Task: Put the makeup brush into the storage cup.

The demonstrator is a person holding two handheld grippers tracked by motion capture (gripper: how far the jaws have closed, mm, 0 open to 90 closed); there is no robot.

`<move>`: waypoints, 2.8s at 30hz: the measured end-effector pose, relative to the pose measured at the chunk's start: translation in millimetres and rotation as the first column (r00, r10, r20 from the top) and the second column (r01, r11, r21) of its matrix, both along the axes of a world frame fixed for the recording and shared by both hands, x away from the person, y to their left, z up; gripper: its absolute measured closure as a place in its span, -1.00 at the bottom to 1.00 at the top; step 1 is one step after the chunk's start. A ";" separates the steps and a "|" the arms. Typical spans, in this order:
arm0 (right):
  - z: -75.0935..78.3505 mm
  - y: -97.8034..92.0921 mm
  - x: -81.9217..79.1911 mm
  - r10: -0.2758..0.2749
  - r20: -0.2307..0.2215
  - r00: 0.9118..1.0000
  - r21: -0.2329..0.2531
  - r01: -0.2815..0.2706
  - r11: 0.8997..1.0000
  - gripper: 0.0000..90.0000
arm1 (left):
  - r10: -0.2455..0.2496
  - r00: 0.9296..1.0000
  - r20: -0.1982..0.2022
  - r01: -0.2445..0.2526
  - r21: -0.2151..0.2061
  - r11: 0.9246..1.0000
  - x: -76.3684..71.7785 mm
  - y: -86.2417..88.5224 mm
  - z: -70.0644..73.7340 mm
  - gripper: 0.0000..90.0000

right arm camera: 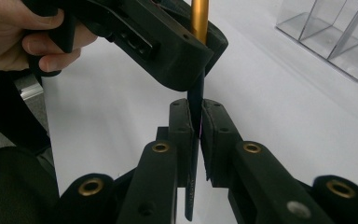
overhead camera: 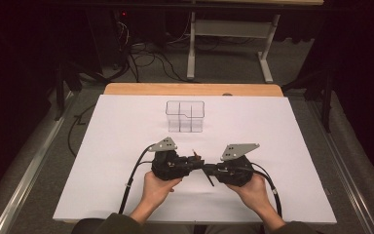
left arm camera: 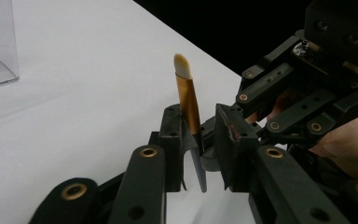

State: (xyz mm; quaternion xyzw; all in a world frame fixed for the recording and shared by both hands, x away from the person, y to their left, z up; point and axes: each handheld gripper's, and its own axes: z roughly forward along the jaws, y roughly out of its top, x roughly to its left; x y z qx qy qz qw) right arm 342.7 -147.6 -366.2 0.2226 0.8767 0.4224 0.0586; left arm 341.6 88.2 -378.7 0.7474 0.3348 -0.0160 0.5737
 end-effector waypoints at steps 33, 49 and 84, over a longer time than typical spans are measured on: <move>4.5 -5.7 0.9 0.022 -0.004 1.000 0.068 -0.022 0.997 0.76 | 0.002 1.000 0.029 -0.003 0.019 1.000 -2.2 1.1 7.6 0.86; 11.7 -21.8 1.4 -0.022 0.008 1.000 0.149 0.021 0.989 0.30 | 0.014 0.999 0.032 -0.014 0.005 1.000 -3.2 5.6 11.6 0.85; 0.3 -110.8 -4.8 -0.268 0.086 0.959 0.198 0.248 0.948 -0.20 | 0.028 0.998 0.049 -0.028 0.016 0.999 -6.8 16.0 20.2 0.85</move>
